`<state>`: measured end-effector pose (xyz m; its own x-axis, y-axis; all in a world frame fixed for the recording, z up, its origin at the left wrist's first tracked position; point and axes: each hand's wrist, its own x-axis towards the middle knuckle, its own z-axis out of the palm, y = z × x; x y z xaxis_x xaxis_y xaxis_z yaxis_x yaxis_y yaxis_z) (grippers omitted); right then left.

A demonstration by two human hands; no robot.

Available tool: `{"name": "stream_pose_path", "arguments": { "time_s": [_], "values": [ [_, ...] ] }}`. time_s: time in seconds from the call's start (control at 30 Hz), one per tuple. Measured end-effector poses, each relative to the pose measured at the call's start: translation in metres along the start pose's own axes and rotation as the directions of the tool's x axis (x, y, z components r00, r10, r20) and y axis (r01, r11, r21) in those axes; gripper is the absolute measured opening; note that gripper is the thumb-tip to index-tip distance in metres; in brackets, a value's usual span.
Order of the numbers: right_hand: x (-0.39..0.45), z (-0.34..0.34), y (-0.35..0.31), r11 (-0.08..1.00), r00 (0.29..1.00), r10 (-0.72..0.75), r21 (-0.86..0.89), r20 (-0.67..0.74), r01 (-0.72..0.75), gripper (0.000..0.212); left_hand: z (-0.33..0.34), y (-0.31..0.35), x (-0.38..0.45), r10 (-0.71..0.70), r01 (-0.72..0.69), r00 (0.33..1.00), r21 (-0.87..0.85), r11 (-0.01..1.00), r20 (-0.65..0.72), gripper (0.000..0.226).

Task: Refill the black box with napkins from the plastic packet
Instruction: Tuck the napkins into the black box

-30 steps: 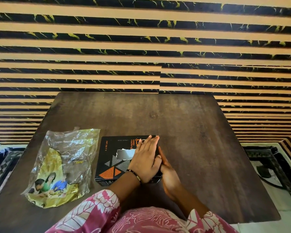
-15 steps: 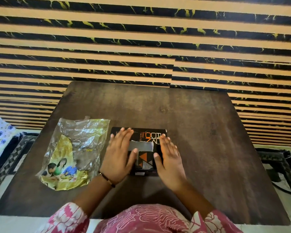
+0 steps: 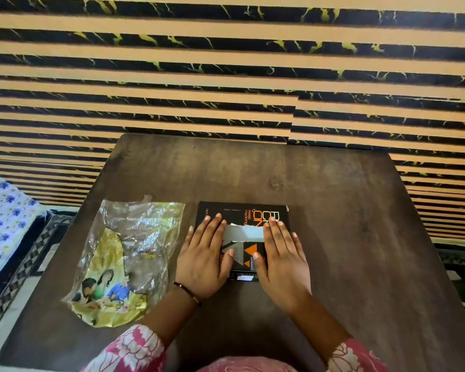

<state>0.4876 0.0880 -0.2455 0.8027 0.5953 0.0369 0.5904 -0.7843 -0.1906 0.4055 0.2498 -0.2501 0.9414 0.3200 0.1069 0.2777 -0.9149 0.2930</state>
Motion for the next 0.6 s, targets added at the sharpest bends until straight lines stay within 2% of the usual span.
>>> {"name": "stream_pose_path", "arguments": {
  "time_s": [0.17, 0.33, 0.6],
  "values": [
    [0.056, -0.003, 0.018, 1.000, 0.999, 0.022, -0.012, -0.032, -0.023, 0.061, 0.005, 0.001, 0.060, 0.011, -0.011, 1.000, 0.012, 1.000, -0.005, 0.059],
    [0.118, 0.001, 0.034, 0.997, 0.996, 0.052, 0.056, -0.066, -0.049, 0.063, 0.010, -0.006, 0.128, 0.046, -0.046, 0.999, 0.034, 0.998, -0.006, 0.056],
    [0.220, 0.003, 0.054, 0.998, 0.995, 0.008, 0.066, -0.095, -0.002, 0.072, 0.021, -0.025, 0.227, 0.072, -0.070, 0.996, 0.032, 0.997, -0.052, 0.059]
  ]
}}
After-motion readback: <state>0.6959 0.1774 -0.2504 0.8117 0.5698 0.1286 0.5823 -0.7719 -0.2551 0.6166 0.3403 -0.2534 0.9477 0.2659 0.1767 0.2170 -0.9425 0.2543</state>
